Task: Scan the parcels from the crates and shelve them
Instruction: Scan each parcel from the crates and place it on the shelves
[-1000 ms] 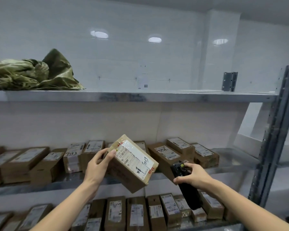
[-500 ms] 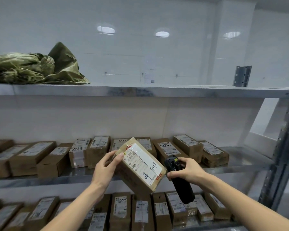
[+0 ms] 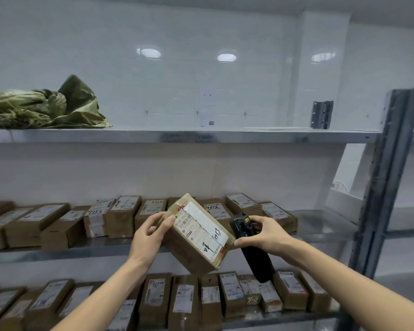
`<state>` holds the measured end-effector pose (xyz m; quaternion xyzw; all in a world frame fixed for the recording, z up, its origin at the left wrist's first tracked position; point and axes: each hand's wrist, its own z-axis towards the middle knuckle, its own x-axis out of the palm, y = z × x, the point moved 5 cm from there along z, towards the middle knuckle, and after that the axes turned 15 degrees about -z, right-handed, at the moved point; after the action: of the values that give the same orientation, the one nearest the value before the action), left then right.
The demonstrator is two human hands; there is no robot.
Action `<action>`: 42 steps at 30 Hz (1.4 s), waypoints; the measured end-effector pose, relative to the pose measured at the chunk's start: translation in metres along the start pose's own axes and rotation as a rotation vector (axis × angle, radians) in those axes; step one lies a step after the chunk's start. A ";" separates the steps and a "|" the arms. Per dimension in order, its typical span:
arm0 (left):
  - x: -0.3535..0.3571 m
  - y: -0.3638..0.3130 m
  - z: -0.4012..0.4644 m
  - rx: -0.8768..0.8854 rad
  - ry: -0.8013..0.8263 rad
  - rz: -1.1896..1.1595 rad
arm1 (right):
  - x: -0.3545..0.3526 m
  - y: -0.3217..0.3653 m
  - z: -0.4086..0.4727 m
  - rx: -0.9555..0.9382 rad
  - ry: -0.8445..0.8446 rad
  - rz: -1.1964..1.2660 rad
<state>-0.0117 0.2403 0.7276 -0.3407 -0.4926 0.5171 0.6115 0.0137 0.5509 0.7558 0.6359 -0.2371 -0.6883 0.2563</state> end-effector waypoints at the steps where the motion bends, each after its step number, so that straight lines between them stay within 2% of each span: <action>1: 0.011 0.000 -0.006 0.003 -0.002 0.005 | -0.010 -0.005 -0.008 -0.002 0.003 -0.007; 6: 0.078 -0.002 -0.040 0.029 0.004 0.021 | -0.062 -0.043 -0.049 -0.017 0.026 -0.130; 15: 0.192 -0.002 -0.088 0.041 0.067 0.043 | -0.144 -0.089 -0.113 -0.081 0.164 -0.473; 25: 0.261 0.007 -0.090 0.056 0.142 0.146 | -0.197 -0.127 -0.144 0.008 0.118 -0.721; 36: 0.284 0.007 -0.088 0.050 0.159 0.165 | -0.214 -0.139 -0.145 0.018 0.099 -0.776; 42: 0.286 0.006 -0.088 0.034 0.163 0.164 | -0.212 -0.146 -0.139 0.014 0.106 -0.669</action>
<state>0.0643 0.5267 0.7684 -0.4103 -0.4028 0.5444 0.6108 0.1580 0.8000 0.8095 0.7150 -0.0064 -0.6987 0.0237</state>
